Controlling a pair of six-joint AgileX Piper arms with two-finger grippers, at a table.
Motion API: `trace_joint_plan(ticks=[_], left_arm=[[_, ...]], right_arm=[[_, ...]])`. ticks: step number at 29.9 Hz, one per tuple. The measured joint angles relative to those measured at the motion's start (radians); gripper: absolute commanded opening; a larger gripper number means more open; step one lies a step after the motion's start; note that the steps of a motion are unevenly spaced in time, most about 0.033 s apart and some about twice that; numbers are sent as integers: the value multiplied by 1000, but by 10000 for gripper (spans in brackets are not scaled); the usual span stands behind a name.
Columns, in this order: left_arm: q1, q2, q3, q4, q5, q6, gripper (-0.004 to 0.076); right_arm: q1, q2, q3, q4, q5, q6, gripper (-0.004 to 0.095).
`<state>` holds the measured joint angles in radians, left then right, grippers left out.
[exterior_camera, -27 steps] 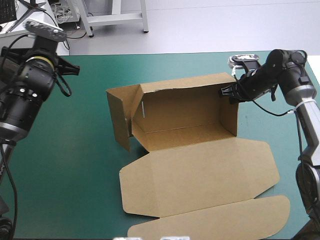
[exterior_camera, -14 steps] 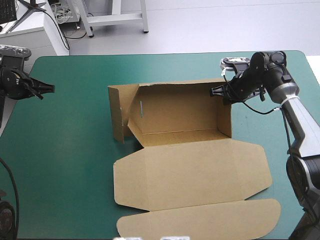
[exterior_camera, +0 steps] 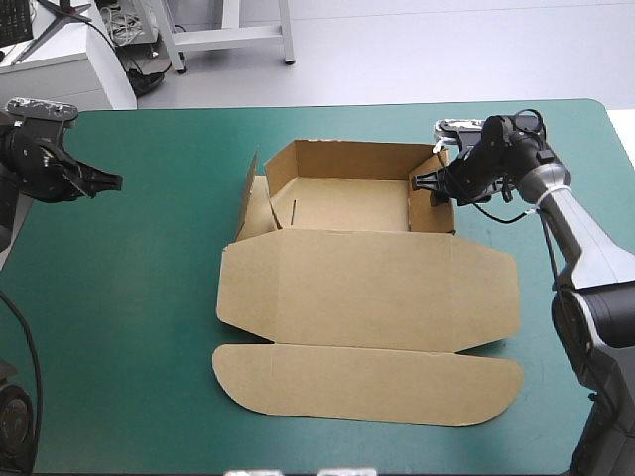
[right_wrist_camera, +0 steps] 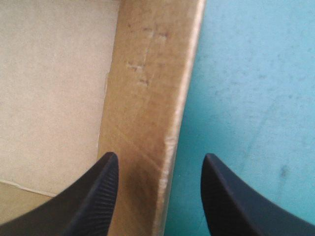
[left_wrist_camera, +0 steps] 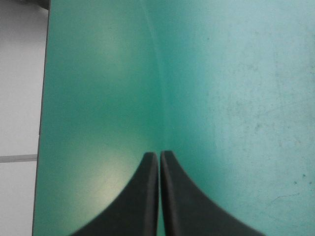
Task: Fold the box
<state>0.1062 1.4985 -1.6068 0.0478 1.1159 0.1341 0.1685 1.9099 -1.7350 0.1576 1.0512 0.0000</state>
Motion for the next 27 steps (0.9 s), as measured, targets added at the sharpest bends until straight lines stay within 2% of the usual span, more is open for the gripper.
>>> trace_joint_plan(ticks=[3,8,11,21,27], left_arm=[[0,0,0,0,0,11,0],[0,0,0,0,2,15,0],[0,0,0,0,3,15,0],[0,0,0,0,3,15,0],[0,0,0,0,3,15,0]], right_arm=[[0,0,-75,-13,31,0,498],[0,0,-295,-55,158,0,499],[0,-24,-371,-61,183,42,499],[0,-53,-381,-59,194,48,499],[0,13,-286,-57,194,50,498]])
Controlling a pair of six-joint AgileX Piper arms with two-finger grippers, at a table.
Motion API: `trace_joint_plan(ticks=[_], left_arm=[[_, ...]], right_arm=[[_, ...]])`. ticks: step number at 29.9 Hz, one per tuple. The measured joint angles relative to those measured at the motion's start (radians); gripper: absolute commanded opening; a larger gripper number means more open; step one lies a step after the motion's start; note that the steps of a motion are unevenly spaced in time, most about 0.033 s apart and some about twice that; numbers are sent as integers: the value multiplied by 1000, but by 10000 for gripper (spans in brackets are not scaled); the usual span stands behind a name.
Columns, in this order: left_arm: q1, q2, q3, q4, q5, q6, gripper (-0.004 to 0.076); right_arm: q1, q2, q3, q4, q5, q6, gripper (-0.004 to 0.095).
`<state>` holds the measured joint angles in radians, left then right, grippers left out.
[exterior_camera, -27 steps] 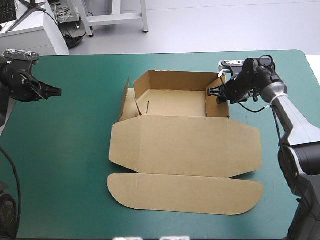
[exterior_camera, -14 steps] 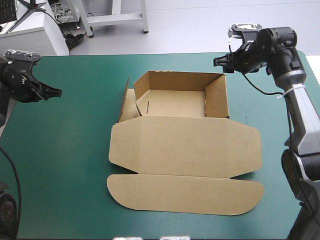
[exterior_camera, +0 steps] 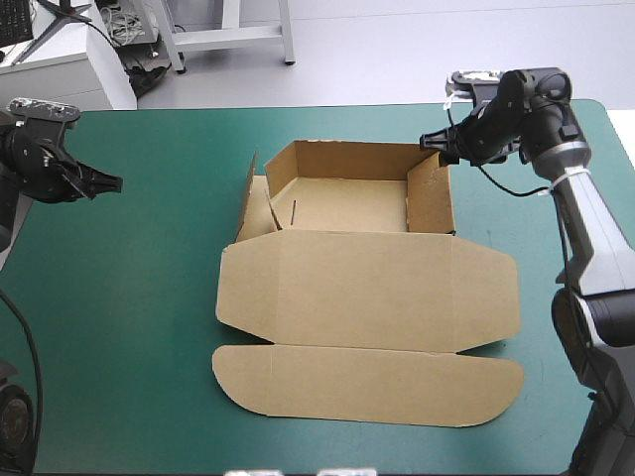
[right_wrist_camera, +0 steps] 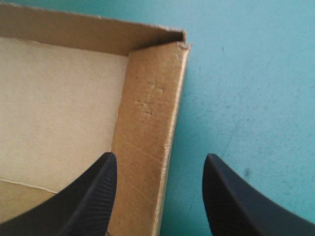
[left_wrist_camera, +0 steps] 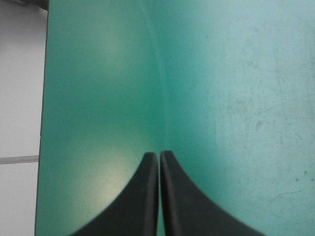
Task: Fold the box
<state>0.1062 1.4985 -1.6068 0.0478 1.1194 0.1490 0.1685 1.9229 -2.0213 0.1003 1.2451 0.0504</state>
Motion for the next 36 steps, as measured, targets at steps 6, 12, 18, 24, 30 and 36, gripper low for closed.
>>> trace_joint_plan(ticks=[6,12,18,24,30,36], left_arm=[[0,0,0,-6,14,1,0],[0,0,0,-16,33,1,0],[0,0,0,-18,35,1,0],[0,0,0,-19,35,1,0],[1,5,0,-19,37,-4,0],[6,56,0,-27,36,-47,0]], right_arm=[[0,130,29,36,-2,-3,486],[0,189,30,60,-6,-71,323],[-1,189,27,47,-9,-84,-5],[0,187,27,44,-10,-91,-5],[-14,117,27,47,-7,-102,-20],[-69,-50,27,141,-5,-167,-20]])
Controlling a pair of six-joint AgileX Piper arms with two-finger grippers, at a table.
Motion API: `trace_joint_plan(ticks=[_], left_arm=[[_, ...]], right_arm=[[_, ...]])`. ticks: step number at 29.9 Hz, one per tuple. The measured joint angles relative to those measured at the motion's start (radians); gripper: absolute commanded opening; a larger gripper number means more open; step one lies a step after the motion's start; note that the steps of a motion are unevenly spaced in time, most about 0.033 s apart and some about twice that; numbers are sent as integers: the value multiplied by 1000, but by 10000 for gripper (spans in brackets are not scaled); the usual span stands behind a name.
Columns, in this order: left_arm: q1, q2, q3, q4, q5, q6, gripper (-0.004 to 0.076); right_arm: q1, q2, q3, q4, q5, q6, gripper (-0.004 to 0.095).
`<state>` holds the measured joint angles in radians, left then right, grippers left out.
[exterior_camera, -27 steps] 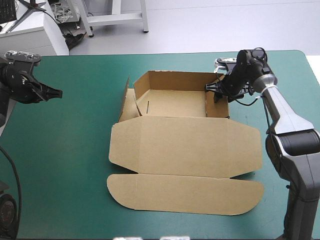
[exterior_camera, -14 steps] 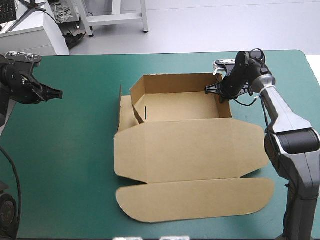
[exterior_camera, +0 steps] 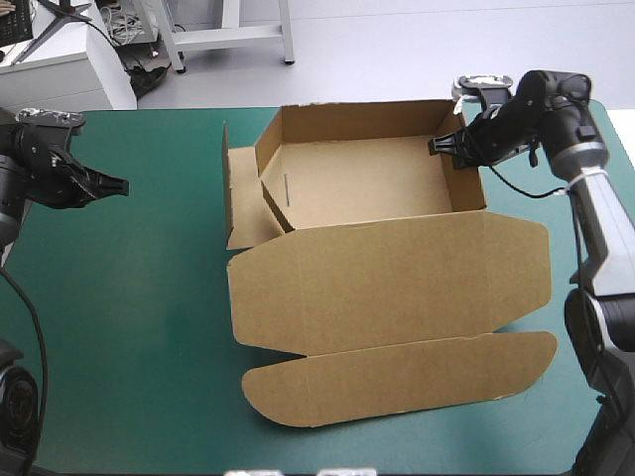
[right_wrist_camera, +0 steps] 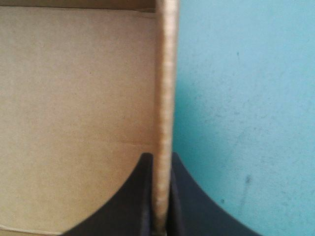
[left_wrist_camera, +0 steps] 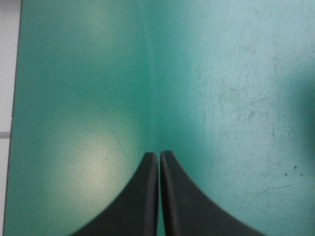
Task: Fold the box
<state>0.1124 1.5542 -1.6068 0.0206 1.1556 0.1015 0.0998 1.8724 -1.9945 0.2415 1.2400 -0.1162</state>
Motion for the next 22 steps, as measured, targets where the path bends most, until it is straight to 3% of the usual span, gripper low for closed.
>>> trace_joint_plan(ticks=[9,12,17,22], left_arm=[[1,87,0,-68,-2,-6,0],[1,105,0,-70,4,-6,32],[1,121,0,-77,32,-7,190],[1,126,0,-126,48,-12,436]], right_arm=[[-60,-204,0,24,4,-36,-20],[-76,-245,0,24,4,-39,-20],[-83,-270,1,29,4,-41,-20],[-83,-270,3,47,5,-42,-20]])
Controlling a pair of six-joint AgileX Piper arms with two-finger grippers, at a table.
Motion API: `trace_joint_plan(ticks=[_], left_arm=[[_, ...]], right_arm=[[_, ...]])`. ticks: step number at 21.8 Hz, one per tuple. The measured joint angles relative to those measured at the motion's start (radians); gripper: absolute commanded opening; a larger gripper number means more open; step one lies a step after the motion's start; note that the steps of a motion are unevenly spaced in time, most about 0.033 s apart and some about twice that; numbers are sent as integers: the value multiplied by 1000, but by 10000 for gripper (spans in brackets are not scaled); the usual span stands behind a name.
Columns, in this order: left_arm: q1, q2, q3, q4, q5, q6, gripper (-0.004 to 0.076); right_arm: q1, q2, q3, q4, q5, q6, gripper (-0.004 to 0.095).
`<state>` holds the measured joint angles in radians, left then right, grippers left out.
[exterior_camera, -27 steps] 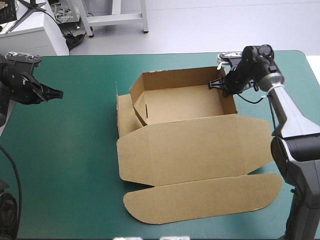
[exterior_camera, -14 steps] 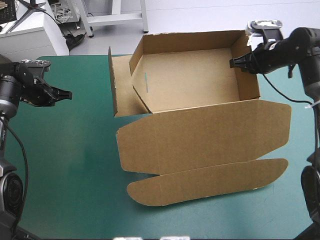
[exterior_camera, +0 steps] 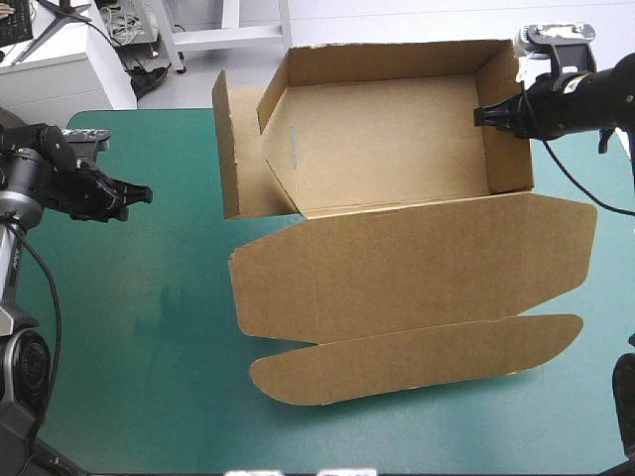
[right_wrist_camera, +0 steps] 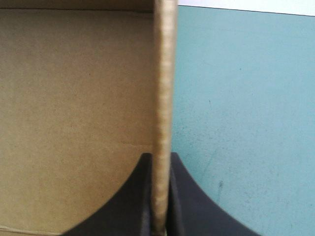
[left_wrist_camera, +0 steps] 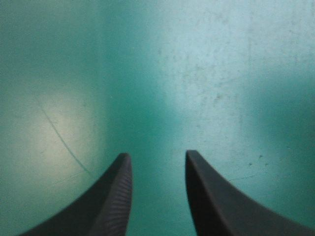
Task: Fold the box
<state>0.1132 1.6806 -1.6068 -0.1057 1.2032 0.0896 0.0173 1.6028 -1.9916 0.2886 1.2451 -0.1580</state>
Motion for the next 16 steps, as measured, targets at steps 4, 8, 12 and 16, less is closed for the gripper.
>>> trace_joint_plan(ticks=[4,8,12,16], left_arm=[[0,1,0,-80,-5,0,547],[0,6,0,-297,-59,7,547],[0,9,0,-558,-84,127,547],[0,9,0,-809,-55,268,547]], right_arm=[[0,0,0,13,0,-1,-20],[0,0,0,19,0,-2,-20],[0,0,0,19,0,-2,-20],[0,30,0,28,0,3,-20]])
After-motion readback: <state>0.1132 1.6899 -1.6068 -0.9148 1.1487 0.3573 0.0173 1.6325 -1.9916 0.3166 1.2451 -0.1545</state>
